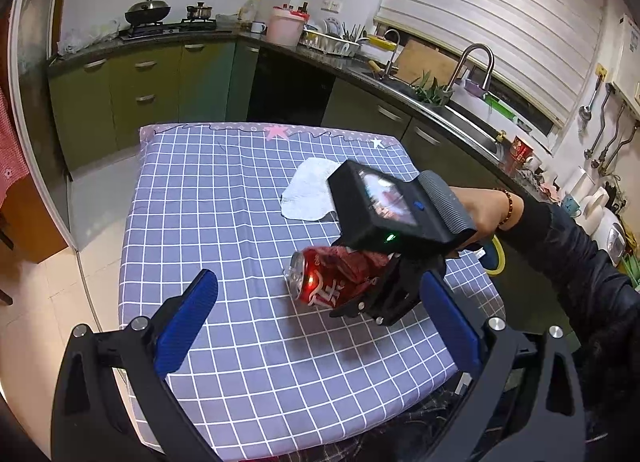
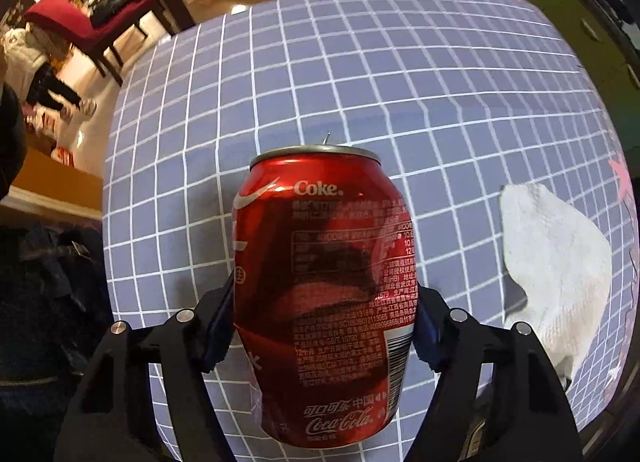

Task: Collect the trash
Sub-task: 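Carry the cola can with the right tool into the bin and release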

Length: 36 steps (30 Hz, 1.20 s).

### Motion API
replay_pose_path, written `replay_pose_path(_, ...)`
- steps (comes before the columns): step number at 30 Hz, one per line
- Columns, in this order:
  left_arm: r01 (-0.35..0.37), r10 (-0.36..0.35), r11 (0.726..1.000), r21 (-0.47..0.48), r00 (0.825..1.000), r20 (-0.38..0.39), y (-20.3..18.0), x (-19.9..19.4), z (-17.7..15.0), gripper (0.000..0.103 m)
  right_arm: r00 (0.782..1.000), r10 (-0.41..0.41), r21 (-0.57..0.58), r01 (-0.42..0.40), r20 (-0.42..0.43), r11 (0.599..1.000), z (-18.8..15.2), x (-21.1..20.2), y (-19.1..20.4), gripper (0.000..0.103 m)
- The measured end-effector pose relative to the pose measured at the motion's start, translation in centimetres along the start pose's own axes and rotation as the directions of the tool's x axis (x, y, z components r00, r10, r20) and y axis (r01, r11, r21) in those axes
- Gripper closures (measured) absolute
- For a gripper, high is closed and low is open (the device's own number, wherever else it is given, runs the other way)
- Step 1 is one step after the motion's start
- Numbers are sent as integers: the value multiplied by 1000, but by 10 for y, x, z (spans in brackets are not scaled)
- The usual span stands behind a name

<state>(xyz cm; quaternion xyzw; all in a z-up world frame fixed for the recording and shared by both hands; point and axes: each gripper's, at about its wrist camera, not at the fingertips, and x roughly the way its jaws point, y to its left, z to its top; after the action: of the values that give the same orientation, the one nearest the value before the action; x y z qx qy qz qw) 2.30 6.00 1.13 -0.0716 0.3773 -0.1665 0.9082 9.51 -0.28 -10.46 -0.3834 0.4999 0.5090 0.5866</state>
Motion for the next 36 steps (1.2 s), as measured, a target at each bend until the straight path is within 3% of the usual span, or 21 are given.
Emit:
replay_pose_path(9,10,-9,999,35,1000,-23,-7,13,4,7,986,4,150,-29,167,988,-62,-53,-20,32)
replay_pose_path(15,20,-19,999,40,999,-33,-7,22,7,7,954,-119,390,2,276,921,-161,-100,-48,32)
replay_pose_path(19,25,-23,999,36,999,-39,-4,26,7,7,930,-234,577,29,285,816,-243,-125,-64,32)
replay_pose_path(22,30,-28,999,36,999,-44,-3,29,7,7,914,-331,728,61,233,683,-316,-137,-78,32)
replay_pose_path(25,34,-32,998,43,998,-46,-2,31,9,7,901,-410,852,103,138,513,-389,-142,-87,32)
replay_pose_path(29,46,-43,998,52,998,-52,-3,35,12,7,891,-449,924,119,62,364,-450,-141,-93,32)
replay_pose_path(32,57,-53,996,67,997,-58,-7,39,14,7,887,-462,952,140,1,272,-481,-136,-96,32)
replay_pose_path(36,70,-63,993,94,995,-72,-16,45,18,7,892,-448,969,159,-59,189,-513,-123,-101,32)
